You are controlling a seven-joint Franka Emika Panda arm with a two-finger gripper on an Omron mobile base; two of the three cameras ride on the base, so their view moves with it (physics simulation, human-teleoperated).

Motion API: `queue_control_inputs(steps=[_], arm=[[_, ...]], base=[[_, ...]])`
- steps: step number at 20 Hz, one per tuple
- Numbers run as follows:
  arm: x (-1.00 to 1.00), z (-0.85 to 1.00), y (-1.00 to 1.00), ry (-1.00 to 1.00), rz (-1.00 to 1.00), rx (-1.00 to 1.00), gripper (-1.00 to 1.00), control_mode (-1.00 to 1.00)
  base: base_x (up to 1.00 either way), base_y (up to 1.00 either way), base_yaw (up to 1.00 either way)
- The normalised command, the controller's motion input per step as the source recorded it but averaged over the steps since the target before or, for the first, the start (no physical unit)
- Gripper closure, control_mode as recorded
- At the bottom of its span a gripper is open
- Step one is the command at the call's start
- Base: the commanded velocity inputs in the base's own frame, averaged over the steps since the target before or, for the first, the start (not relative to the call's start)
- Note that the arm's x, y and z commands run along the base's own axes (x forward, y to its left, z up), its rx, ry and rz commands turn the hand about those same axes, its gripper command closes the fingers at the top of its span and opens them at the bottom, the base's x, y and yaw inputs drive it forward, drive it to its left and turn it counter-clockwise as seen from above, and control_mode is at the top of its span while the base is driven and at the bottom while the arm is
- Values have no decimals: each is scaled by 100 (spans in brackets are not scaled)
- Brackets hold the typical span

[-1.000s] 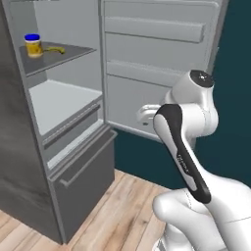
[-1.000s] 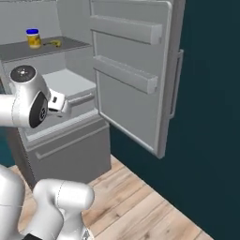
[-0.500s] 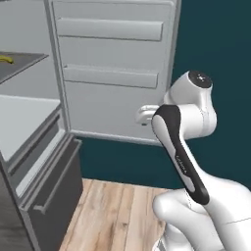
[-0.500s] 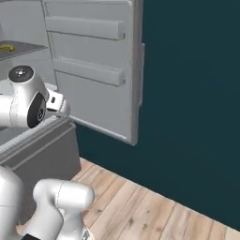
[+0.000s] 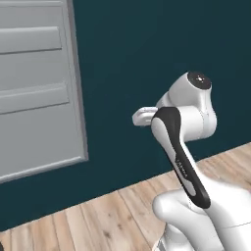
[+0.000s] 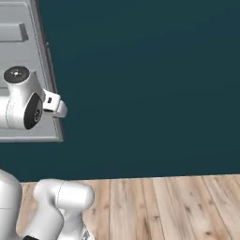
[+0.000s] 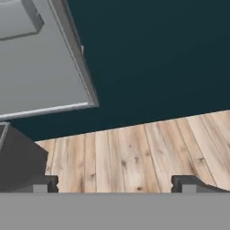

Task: Move the mayonnaise and banana from the second highest shelf to the top shelf to make space. Then, place the pitcher from the counter on the cleared second highest shelf.

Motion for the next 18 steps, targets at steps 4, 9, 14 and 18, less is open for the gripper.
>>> queue_control_inputs(steps=[4,9,14,18], arm=[[0,0,0,0,0,0,-100,100],[0,0,0,0,0,0,-100,100],[0,0,0,0,0,0,-100,100],[0,0,0,0,0,0,-100,100]], base=[[0,0,-94],[0,0,-92],[5,0,-85],[24,0,-78]])
